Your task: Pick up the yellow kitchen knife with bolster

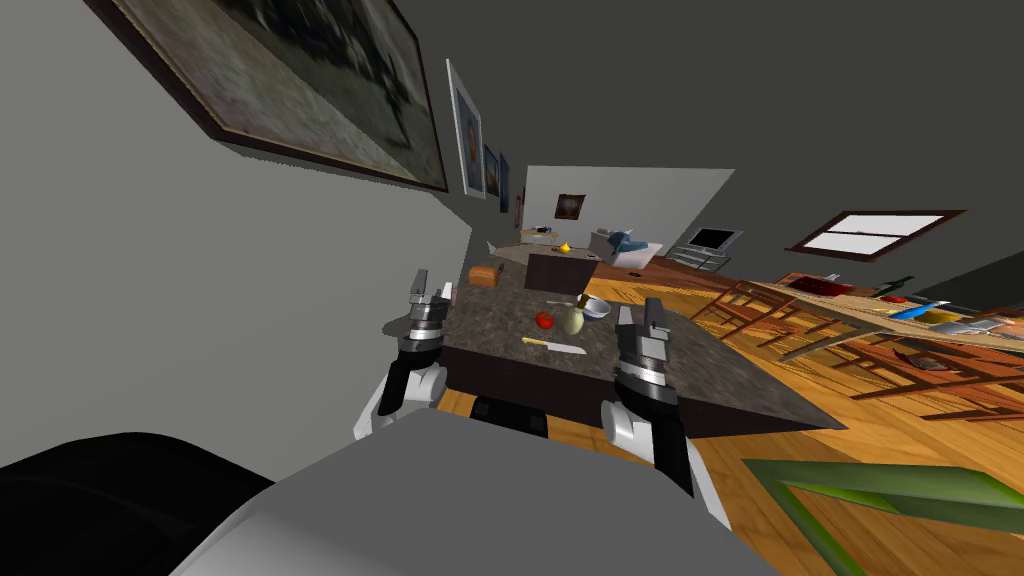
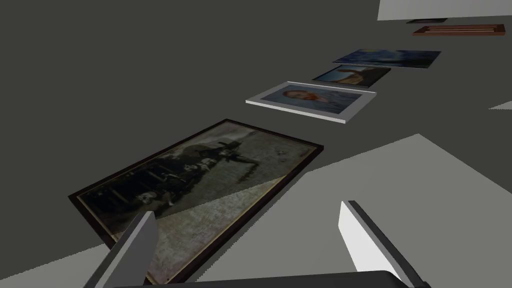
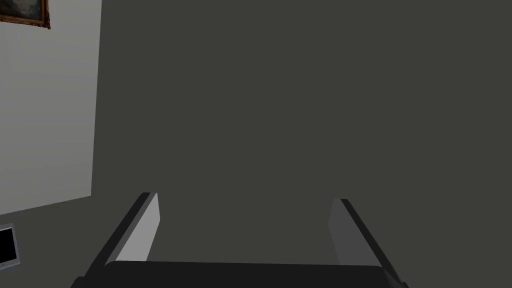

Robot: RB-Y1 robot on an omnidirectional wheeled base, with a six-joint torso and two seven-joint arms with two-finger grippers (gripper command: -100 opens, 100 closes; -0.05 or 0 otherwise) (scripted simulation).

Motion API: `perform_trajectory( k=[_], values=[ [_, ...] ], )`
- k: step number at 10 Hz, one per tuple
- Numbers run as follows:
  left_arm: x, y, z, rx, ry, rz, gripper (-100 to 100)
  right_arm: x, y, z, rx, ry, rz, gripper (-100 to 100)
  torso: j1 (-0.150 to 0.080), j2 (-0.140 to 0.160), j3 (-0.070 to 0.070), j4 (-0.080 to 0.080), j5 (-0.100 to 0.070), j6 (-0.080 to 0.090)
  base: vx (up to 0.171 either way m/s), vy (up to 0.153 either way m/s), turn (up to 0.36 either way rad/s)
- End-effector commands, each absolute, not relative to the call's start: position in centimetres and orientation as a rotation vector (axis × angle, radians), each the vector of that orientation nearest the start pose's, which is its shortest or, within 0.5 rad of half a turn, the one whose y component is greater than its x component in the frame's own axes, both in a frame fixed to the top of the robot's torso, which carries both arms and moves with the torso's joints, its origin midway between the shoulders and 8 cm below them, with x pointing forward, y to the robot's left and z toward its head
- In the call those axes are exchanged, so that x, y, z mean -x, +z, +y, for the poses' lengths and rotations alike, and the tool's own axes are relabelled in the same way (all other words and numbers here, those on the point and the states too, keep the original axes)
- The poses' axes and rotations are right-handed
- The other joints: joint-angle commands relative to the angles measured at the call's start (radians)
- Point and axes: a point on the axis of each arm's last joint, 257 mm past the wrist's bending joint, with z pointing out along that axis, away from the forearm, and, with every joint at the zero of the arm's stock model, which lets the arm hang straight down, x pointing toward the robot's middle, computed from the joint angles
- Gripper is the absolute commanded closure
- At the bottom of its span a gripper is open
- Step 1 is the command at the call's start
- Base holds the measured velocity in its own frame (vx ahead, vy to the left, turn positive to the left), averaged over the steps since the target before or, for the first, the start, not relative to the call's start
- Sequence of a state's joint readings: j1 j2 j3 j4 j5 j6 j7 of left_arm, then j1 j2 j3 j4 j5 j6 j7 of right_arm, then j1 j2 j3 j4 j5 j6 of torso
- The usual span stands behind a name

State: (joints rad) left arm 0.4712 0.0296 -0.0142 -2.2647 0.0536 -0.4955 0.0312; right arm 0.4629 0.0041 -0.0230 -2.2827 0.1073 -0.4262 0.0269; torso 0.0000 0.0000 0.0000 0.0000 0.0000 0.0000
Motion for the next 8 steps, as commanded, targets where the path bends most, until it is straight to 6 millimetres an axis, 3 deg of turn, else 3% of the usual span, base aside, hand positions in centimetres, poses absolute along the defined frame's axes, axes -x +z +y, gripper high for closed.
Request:
perform_trajectory(
  k=[1, 5, 6, 8],
  values=[
    [-35.0, 2.6, 27.6, 0.680, -1.392, 0.591, 0, -36.4, 2.3, -26.4, -0.572, 1.197, 0.731, -100, 0.000, 0.000, 0.000, 0.000, 0.000, 0.000, -0.007, 0.014, -0.040],
    [-35.0, 2.6, 27.6, 0.680, -1.392, 0.591, 0, -38.4, 1.8, -21.2, -0.410, 1.248, 0.833, -100, 0.004, 0.001, 0.001, 0.000, 0.001, 0.000, -0.023, 0.054, -0.092],
    [-35.0, 2.6, 27.6, 0.680, -1.392, 0.591, 0, -38.5, 1.9, -21.1, -0.407, 1.250, 0.831, -100, 0.005, 0.001, 0.001, 0.000, 0.001, 0.000, -0.020, 0.057, -0.032],
    [-35.0, 2.6, 27.6, 0.680, -1.392, 0.591, 0, -39.5, 1.1, -17.5, -0.301, 1.279, 0.894, -100, 0.003, 0.001, 0.001, 0.000, 0.001, 0.000, -0.035, 0.058, -0.122]
  ],
)
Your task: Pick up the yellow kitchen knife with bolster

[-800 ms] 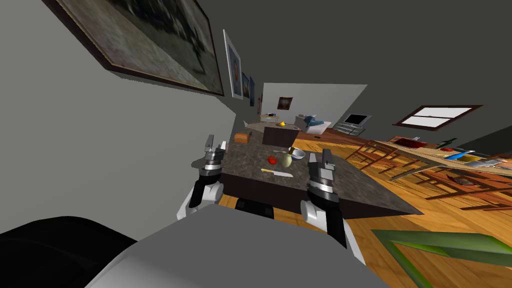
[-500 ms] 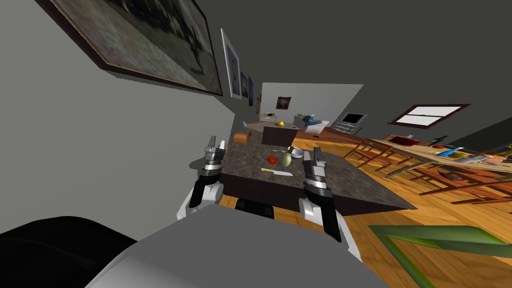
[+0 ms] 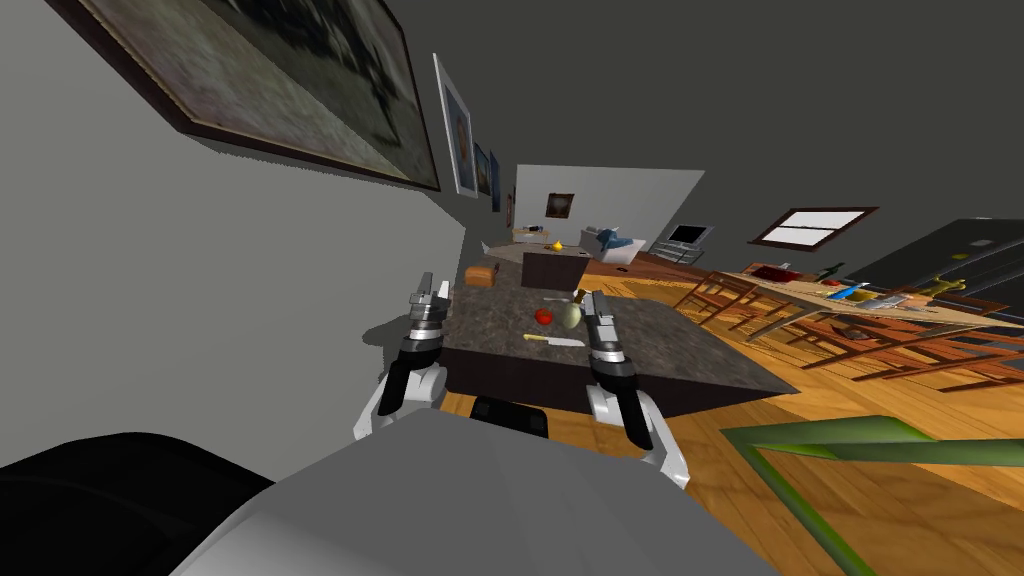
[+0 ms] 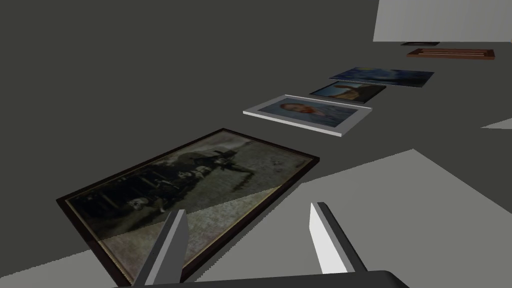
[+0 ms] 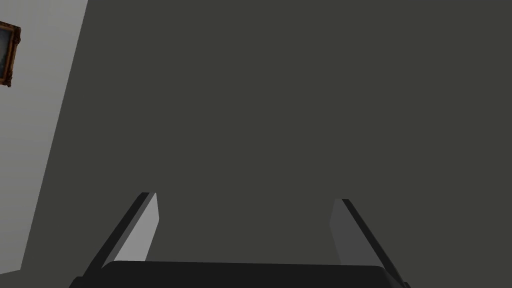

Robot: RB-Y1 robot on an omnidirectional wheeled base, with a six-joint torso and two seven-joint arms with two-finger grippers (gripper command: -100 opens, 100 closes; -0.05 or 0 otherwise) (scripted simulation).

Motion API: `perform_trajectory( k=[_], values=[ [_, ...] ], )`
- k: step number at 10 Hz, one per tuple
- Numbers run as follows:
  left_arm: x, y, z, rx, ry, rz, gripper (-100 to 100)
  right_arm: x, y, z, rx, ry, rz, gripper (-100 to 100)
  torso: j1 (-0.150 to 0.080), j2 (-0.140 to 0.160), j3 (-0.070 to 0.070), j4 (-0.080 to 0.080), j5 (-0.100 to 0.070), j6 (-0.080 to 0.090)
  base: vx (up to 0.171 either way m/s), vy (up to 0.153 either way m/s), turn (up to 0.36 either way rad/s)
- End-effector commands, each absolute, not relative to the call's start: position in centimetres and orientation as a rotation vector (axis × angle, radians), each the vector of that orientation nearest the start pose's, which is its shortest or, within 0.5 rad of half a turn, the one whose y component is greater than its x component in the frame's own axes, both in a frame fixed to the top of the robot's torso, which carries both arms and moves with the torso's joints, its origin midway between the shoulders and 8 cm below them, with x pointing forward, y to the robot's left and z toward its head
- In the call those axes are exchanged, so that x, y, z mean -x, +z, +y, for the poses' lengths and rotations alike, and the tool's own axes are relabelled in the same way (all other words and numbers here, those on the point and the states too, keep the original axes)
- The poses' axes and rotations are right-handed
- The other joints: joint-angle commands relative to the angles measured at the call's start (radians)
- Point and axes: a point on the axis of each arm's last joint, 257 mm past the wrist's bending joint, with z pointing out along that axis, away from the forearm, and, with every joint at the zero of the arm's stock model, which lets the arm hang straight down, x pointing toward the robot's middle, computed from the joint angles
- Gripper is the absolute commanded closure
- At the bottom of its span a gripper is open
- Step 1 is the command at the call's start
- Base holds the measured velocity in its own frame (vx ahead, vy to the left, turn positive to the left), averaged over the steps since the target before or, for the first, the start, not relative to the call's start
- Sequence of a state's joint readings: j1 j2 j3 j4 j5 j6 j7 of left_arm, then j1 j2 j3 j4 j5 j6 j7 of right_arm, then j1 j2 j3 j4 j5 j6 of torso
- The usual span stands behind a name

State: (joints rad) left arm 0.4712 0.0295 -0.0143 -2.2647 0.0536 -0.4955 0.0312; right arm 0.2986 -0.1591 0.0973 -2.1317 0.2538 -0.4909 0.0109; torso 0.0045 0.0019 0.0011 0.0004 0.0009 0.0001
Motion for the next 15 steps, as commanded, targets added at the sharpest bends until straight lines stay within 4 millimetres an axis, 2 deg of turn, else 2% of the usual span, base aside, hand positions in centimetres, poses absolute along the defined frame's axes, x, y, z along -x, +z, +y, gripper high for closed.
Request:
perform_trajectory(
  k=[1, 2, 3, 4, 5, 6, 7, 8, 9, 10, 11, 12, 14, 15],
  values=[
    [-35.0, 2.6, 27.6, 0.680, -1.392, 0.591, 0, -39.6, 1.7, -17.3, -0.289, 1.284, 0.883, -100, 0.000, 0.000, 0.000, 0.000, 0.000, 0.000, -0.028, 0.061, -0.044],
    [-35.0, 2.6, 27.6, 0.680, -1.392, 0.591, 0, -40.0, 1.1, -15.2, -0.229, 1.296, 0.919, -100, 0.000, -0.001, 0.000, 0.000, 0.000, 0.000, -0.029, 0.063, -0.097],
    [-35.0, 2.6, 27.6, 0.680, -1.392, 0.591, 0, -40.1, 1.5, -15.1, -0.220, 1.300, 0.911, -100, 0.000, -0.001, 0.000, 0.000, 0.000, 0.000, -0.024, 0.047, -0.057],
    [-35.0, 2.6, 27.6, 0.680, -1.392, 0.591, 0, -40.5, 1.1, -12.8, -0.149, 1.313, 0.942, -100, -0.001, -0.001, 0.000, 0.000, 0.000, 0.000, -0.031, 0.051, -0.102],
    [-35.0, 2.6, 27.6, 0.680, -1.392, 0.591, 0, -40.5, 1.3, -12.7, -0.144, 1.315, 0.938, -100, -0.001, -0.001, 0.000, 0.000, 0.000, 0.000, -0.028, 0.049, -0.066],
    [-35.0, 2.6, 27.6, 0.680, -1.392, 0.591, 0, -40.7, 0.3, -10.5, -0.074, 1.324, 0.977, -100, -0.001, -0.001, 0.000, 0.000, 0.000, 0.000, -0.027, 0.066, -0.151],
    [-35.0, 2.6, 27.6, 0.680, -1.392, 0.591, 0, -40.8, 0.9, -10.3, -0.062, 1.327, 0.966, -100, 0.000, -0.001, 0.000, 0.000, 0.000, 0.000, -0.027, 0.059, -0.059],
    [-35.0, 2.6, 27.6, 0.680, -1.392, 0.591, 0, -40.9, -0.3, -8.1, 0.011, 1.333, 1.009, -100, 0.000, -0.001, 0.000, 0.000, 0.000, 0.000, -0.041, 0.057, -0.108],
    [-35.0, 2.6, 27.6, 0.680, -1.392, 0.591, 0, -40.9, 0.5, -7.8, 0.027, 1.337, 0.994, -100, 0.000, 0.000, 0.000, 0.000, 0.000, 0.000, -0.031, 0.054, -0.066],
    [-35.0, 2.6, 27.6, 0.680, -1.392, 0.591, 0, -40.9, -1.0, -5.7, 0.099, 1.342, 1.038, -100, -0.001, -0.001, 0.000, 0.000, 0.000, 0.000, -0.026, 0.070, -0.128],
    [-35.0, 2.6, 27.6, 0.680, -1.392, 0.591, 0, -41.0, -0.2, -5.3, 0.121, 1.341, 1.023, -100, 0.000, -0.001, 0.000, 0.000, 0.000, 0.000, -0.033, 0.060, -0.069],
    [-35.0, 2.6, 27.6, 0.680, -1.392, 0.591, 0, -40.8, -1.7, -3.3, 0.196, 1.346, 1.066, -100, 0.000, -0.001, 0.000, 0.000, 0.000, 0.000, -0.041, 0.065, -0.127],
    [-35.0, 2.6, 27.6, 0.680, -1.392, 0.591, 0, -41.0, -0.9, -2.8, 0.223, 1.342, 1.050, -100, 0.000, 0.000, 0.000, 0.000, 0.000, 0.000, -0.032, 0.044, -0.032],
    [-35.0, 2.6, 27.6, 0.680, -1.392, 0.591, 0, -40.8, -2.5, -0.7, 0.312, 1.338, 1.091, -100, -0.002, -0.001, 0.000, 0.000, 0.000, 0.000, -0.029, 0.032, -0.136]
  ],
)
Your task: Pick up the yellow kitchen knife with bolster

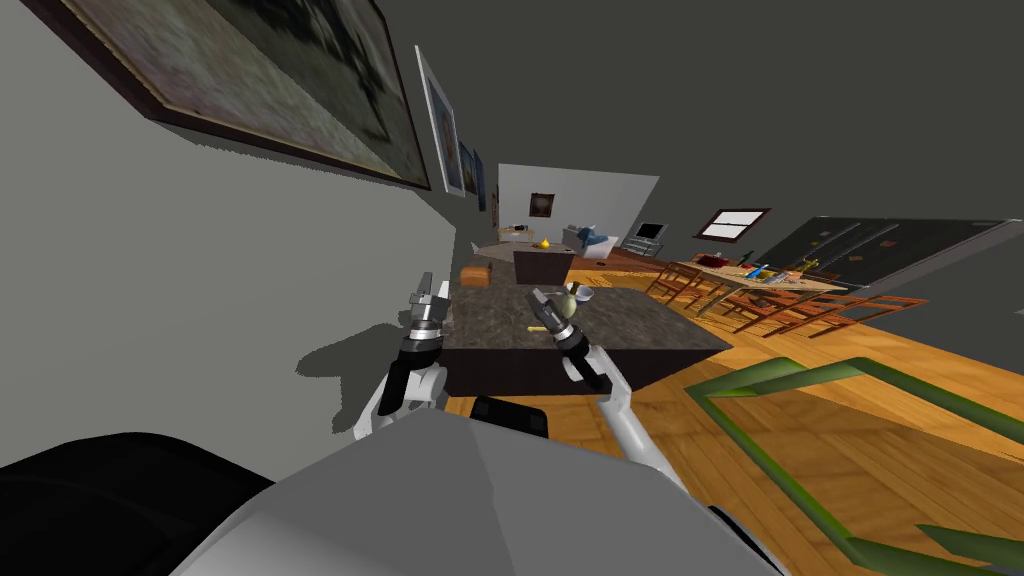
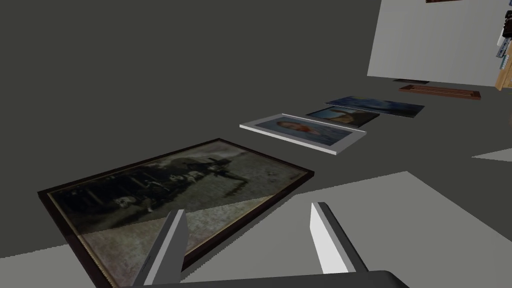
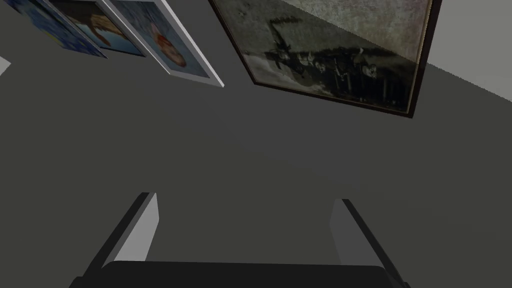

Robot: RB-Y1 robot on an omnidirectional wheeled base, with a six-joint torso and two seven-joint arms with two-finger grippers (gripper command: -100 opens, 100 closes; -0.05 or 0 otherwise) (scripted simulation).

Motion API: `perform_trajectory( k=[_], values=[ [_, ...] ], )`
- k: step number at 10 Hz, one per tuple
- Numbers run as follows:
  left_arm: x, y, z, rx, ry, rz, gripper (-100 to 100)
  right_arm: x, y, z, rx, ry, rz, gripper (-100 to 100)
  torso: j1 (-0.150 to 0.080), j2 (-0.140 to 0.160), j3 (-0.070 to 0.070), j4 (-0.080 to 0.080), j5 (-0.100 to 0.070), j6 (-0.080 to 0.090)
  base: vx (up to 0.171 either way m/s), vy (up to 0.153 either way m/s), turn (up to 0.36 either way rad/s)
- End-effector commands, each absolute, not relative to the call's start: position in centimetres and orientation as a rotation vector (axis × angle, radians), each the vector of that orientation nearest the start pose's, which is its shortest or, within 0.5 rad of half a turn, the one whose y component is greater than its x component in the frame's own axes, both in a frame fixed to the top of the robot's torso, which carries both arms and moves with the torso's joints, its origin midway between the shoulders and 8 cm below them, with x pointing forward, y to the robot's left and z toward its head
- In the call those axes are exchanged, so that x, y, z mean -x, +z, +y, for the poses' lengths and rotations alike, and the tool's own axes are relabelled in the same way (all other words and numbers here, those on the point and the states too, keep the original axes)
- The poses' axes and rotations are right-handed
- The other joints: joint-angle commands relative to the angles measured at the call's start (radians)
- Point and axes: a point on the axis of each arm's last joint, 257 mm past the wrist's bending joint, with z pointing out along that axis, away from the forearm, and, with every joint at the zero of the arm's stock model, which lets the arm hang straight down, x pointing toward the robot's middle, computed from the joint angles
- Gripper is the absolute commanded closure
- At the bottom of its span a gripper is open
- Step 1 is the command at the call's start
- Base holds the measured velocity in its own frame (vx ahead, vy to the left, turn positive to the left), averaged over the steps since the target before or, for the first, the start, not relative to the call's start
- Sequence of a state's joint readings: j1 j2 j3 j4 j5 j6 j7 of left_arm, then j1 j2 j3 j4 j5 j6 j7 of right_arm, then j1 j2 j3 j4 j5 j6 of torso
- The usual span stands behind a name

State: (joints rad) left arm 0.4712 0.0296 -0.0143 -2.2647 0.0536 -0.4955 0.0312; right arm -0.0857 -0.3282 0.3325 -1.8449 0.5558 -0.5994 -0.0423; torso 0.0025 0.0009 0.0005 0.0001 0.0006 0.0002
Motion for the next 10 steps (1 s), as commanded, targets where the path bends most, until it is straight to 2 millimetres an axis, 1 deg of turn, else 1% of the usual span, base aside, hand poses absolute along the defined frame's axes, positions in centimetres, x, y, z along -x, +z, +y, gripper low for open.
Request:
perform_trajectory(
  k=[1, 2, 3, 4, 5, 6, 7, 8, 9, 10],
  values=[
    [-35.0, 2.6, 27.6, 0.680, -1.392, 0.591, 0, -40.8, -1.9, -0.4, 0.329, 1.336, 1.078, -100, 0.000, 0.000, 0.000, 0.000, 0.000, 0.000, -0.026, 0.048, -0.075],
    [-35.0, 2.6, 27.6, 0.680, -1.392, 0.591, 0, -40.3, -3.5, 1.4, 0.416, 1.333, 1.115, -100, 0.001, 0.000, 0.000, 0.000, 0.000, 0.000, -0.037, 0.079, -0.132],
    [-35.0, 2.6, 27.6, 0.680, -1.392, 0.591, 0, -40.7, -3.1, 1.7, 0.438, 1.324, 1.106, -100, 0.003, 0.000, 0.000, 0.000, 0.001, 0.000, -0.041, 0.065, -0.061],
    [-35.0, 2.6, 27.6, 0.680, -1.392, 0.591, 0, -39.9, -4.7, 3.4, 0.527, 1.319, 1.137, -100, 0.002, 0.001, 0.000, 0.000, 0.001, 0.000, -0.035, 0.060, -0.096],
    [-35.0, 2.6, 27.6, 0.680, -1.392, 0.591, 0, -40.5, -4.5, 3.7, 0.549, 1.304, 1.134, -100, 0.002, 0.000, 0.000, 0.000, 0.000, 0.000, -0.029, 0.052, -0.073],
    [-35.0, 2.6, 27.6, 0.680, -1.392, 0.591, 0, -40.3, -6.7, 5.0, 0.635, 1.291, 1.178, -100, 0.001, 0.000, 0.000, 0.000, 0.000, 0.000, -0.039, 0.052, -0.112],
    [-35.0, 2.6, 27.6, 0.680, -1.392, 0.591, 0, -40.3, -6.1, 5.4, 0.662, 1.278, 1.162, -100, 0.001, 0.000, 0.000, 0.000, 0.000, 0.000, -0.038, 0.042, -0.060],
    [-35.0, 2.6, 27.6, 0.680, -1.392, 0.591, 0, -40.1, -8.3, 6.4, 0.750, 1.260, 1.202, -100, 0.001, 0.000, 0.000, 0.000, 0.000, 0.000, -0.037, 0.049, -0.103],
    [-35.0, 2.6, 27.6, 0.680, -1.392, 0.591, 0, -40.3, -7.9, 6.7, 0.775, 1.244, 1.190, -100, 0.001, 0.000, 0.000, 0.000, 0.000, 0.000, -0.031, 0.056, -0.056],
    [-35.0, 2.6, 27.6, 0.680, -1.392, 0.591, 0, -40.1, -10.4, 7.4, 0.863, 1.219, 1.233, -100, 0.001, 0.000, 0.000, 0.000, 0.000, 0.000, -0.027, 0.072, -0.080]
  ],
)
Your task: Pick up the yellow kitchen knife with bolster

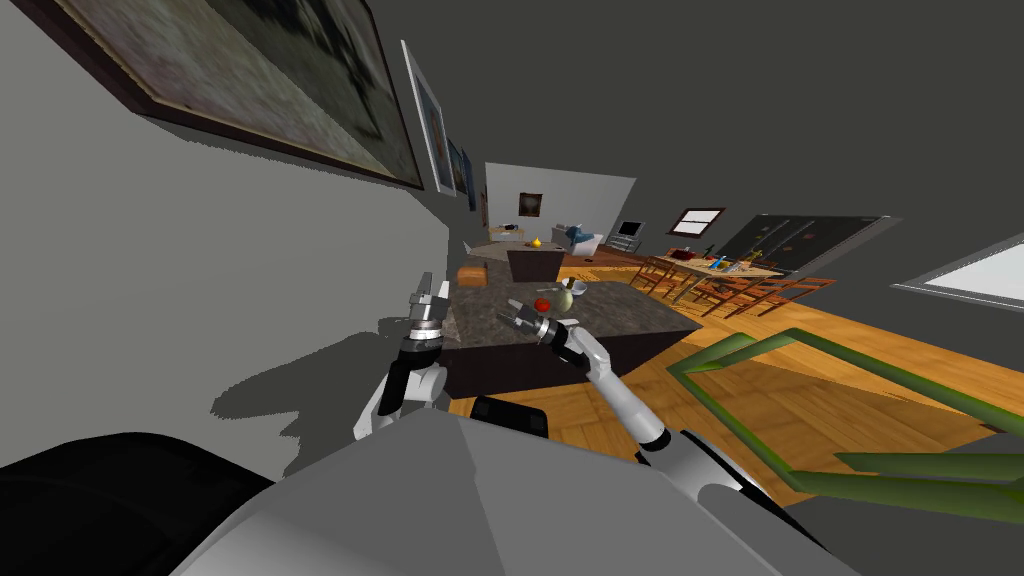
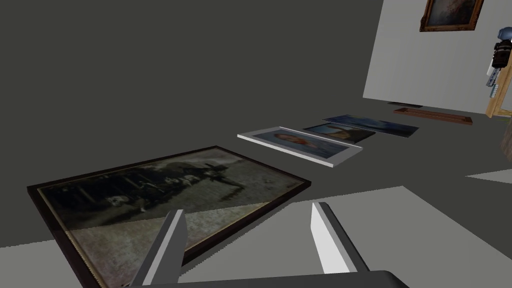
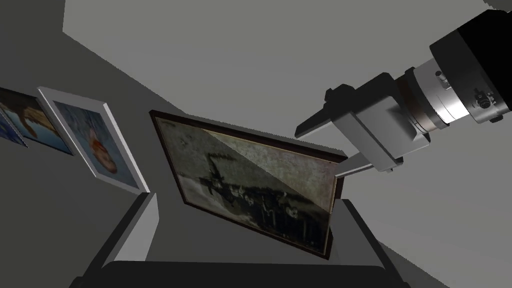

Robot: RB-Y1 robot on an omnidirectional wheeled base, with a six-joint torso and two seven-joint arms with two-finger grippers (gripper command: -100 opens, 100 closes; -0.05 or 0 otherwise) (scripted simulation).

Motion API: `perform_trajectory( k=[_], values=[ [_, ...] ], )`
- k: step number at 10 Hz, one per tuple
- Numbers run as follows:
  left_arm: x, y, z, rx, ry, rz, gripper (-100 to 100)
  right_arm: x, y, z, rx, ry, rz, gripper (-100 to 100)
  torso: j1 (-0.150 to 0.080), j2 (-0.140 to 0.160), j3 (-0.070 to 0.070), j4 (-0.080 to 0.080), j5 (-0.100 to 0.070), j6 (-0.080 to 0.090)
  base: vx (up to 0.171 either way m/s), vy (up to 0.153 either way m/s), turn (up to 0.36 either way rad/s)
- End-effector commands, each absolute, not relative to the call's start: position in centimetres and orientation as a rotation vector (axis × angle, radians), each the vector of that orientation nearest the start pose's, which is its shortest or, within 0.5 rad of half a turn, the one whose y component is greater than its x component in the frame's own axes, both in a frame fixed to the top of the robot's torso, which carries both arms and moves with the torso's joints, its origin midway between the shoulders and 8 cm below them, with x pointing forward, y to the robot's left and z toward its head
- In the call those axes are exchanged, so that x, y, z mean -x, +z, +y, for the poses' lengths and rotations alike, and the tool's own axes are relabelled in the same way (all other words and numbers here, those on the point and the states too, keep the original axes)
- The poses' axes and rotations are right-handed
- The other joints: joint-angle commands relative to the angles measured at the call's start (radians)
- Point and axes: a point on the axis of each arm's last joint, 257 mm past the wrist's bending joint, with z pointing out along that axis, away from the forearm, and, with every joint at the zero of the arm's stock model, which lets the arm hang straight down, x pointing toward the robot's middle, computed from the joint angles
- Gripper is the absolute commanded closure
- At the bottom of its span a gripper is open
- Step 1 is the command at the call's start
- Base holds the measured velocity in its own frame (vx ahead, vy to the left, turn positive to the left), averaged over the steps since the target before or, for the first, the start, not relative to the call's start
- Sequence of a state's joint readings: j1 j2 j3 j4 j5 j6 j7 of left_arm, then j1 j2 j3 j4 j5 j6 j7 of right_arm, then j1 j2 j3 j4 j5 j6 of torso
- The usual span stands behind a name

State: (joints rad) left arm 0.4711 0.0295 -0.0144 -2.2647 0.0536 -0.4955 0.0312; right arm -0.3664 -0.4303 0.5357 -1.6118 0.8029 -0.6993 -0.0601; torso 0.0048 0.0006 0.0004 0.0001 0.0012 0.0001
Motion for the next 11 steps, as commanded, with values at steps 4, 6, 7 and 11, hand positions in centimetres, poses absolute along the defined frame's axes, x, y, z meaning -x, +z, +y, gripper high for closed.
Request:
perform_trajectory(
  k=[4, 6, 7, 11],
  values=[
    [-35.0, 2.6, 27.6, 0.680, -1.392, 0.591, 0, -40.1, -14.1, 8.6, 1.090, 1.122, 1.270, -100, -0.002, 0.000, 0.000, 0.000, 0.000, 0.000, -0.031, 0.042, -0.065],
    [-35.0, 2.6, 27.6, 0.680, -1.392, 0.591, 0, -40.4, -15.9, 8.7, 1.204, 1.060, 1.285, -100, -0.002, -0.001, 0.000, 0.000, 0.000, 0.000, -0.018, 0.041, -0.045],
    [-35.0, 2.6, 27.6, 0.680, -1.392, 0.591, 0, -41.1, -16.1, 8.6, 1.209, 1.044, 1.292, -100, -0.002, -0.001, -0.001, 0.000, 0.000, 0.000, -0.009, 0.037, -0.031],
    [-35.0, 2.6, 27.6, 0.680, -1.392, 0.591, 0, -42.7, -21.9, 6.3, 1.477, 0.865, 1.363, -100, -0.002, -0.002, -0.001, 0.000, 0.000, 0.000, -0.008, 0.038, -0.036]
  ],
)
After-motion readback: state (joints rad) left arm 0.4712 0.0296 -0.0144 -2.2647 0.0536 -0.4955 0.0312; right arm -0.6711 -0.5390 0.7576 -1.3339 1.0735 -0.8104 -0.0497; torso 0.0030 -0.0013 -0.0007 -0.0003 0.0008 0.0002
